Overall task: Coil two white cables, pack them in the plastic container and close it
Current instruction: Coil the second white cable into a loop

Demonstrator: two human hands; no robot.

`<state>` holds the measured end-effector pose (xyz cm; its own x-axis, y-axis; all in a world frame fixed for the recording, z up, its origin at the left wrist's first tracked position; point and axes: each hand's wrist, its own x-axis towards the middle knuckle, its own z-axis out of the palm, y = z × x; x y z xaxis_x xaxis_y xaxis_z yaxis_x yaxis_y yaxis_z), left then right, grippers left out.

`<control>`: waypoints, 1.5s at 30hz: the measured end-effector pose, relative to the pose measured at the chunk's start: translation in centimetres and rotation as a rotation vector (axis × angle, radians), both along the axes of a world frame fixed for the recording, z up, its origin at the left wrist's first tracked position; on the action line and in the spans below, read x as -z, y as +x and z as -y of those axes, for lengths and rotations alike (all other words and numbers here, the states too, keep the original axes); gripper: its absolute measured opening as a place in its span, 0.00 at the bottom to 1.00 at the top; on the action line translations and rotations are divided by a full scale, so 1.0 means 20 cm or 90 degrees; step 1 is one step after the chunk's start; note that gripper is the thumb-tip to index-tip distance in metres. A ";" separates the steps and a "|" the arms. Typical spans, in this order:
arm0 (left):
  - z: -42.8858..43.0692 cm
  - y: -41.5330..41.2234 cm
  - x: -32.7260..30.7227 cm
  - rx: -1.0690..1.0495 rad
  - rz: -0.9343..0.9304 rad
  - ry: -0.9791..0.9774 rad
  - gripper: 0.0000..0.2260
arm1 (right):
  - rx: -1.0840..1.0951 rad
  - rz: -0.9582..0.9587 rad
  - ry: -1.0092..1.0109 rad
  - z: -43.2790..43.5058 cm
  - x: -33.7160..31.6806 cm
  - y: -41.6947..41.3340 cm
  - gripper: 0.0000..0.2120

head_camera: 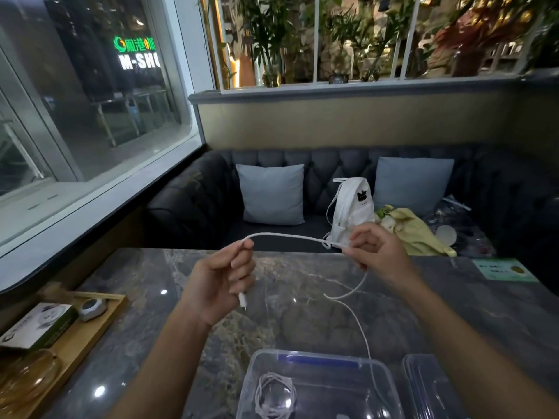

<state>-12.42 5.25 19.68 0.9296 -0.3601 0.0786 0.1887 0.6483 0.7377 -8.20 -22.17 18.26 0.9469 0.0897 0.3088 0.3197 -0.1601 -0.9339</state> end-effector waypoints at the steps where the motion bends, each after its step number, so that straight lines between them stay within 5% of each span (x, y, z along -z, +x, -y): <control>1: 0.00 -0.01 0.00 0.006 -0.003 -0.030 0.07 | 0.012 0.007 -0.025 0.00 0.02 0.00 0.16; 7: -0.10 0.00 0.04 -0.003 -0.074 -0.288 0.09 | 0.034 0.009 -0.058 -0.02 0.12 -0.01 0.11; 11: -0.17 0.00 0.02 -0.096 -0.063 -0.294 0.12 | 0.048 -0.030 -0.006 -0.05 0.16 -0.02 0.09; 13: -0.16 0.00 0.01 -0.142 -0.054 -0.226 0.12 | 0.106 -0.020 -0.028 -0.08 0.16 -0.02 0.09; 17: -0.08 0.00 0.00 -0.216 -0.040 -0.036 0.09 | 0.231 0.129 -0.311 -0.15 0.09 -0.04 0.07; 21: -0.03 0.00 0.02 -0.276 0.009 0.217 0.12 | 0.150 0.271 -0.659 -0.23 -0.01 -0.12 0.01; 26: 0.05 -0.02 0.03 -0.285 0.070 0.402 0.13 | -0.104 0.322 -0.845 -0.31 -0.09 -0.20 0.09; 31: 0.13 -0.06 0.01 -0.174 0.097 0.473 0.13 | -0.210 0.354 -0.752 -0.37 -0.15 -0.26 0.03; 35: 0.18 -0.10 -0.02 -0.067 0.115 0.512 0.13 | -0.112 0.323 -0.684 -0.38 -0.20 -0.23 0.11; 40: 0.18 -0.09 -0.03 -0.016 0.057 0.412 0.14 | -0.039 0.247 -0.506 -0.36 -0.19 -0.21 0.14; 45: 0.19 -0.09 -0.04 0.003 0.058 0.403 0.13 | -0.148 0.146 -0.343 -0.34 -0.18 -0.20 0.10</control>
